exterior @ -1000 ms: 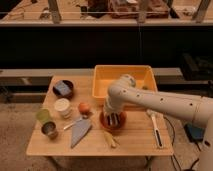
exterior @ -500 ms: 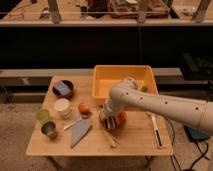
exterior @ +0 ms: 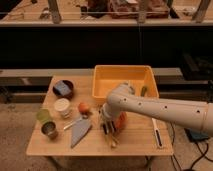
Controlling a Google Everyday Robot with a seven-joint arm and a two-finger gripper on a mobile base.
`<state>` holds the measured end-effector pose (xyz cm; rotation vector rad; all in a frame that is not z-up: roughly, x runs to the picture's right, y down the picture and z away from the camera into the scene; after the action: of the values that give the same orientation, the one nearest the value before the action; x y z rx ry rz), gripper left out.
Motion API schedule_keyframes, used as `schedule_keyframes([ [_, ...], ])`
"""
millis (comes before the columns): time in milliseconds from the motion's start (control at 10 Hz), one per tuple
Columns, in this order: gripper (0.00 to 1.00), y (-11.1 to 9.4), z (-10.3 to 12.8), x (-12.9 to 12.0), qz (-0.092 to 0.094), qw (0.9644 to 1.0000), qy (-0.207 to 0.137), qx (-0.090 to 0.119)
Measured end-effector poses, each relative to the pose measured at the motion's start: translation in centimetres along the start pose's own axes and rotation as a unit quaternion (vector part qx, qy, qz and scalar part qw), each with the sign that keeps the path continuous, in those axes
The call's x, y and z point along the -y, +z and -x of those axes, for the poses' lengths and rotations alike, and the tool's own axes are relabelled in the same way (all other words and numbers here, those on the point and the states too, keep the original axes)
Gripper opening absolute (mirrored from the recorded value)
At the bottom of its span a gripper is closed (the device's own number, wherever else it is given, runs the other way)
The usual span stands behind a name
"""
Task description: Wipe red bowl with eraser
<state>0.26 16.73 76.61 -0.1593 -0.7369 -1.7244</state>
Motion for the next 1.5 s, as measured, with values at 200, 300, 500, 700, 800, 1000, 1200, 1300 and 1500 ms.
schedule_keyframes([
  [200, 0.00, -0.2, 0.6, -2.4, 0.012, 0.9997, 0.022, 0.001],
  [300, 0.00, -0.4, 0.9, -3.6, 0.018, 0.9993, 0.034, 0.001],
  [500, 0.00, -0.5, 1.0, -4.8, 0.027, 0.9984, 0.050, 0.001],
  [700, 0.00, -0.5, 1.2, -5.8, 0.032, 0.9975, 0.063, 0.002],
  [800, 0.00, -0.5, 1.4, -6.4, 0.035, 0.9969, 0.070, 0.003],
  [1000, 0.00, -0.5, 1.1, -7.2, 0.039, 0.9961, 0.080, 0.002],
  [1200, 0.00, -0.6, 0.2, -7.7, 0.041, 0.9957, 0.084, 0.000],
  [1300, 0.00, -0.6, -0.4, -7.8, 0.041, 0.9958, 0.082, -0.001],
  [1500, 0.00, -0.6, -1.5, -7.9, 0.040, 0.9959, 0.081, -0.002],
])
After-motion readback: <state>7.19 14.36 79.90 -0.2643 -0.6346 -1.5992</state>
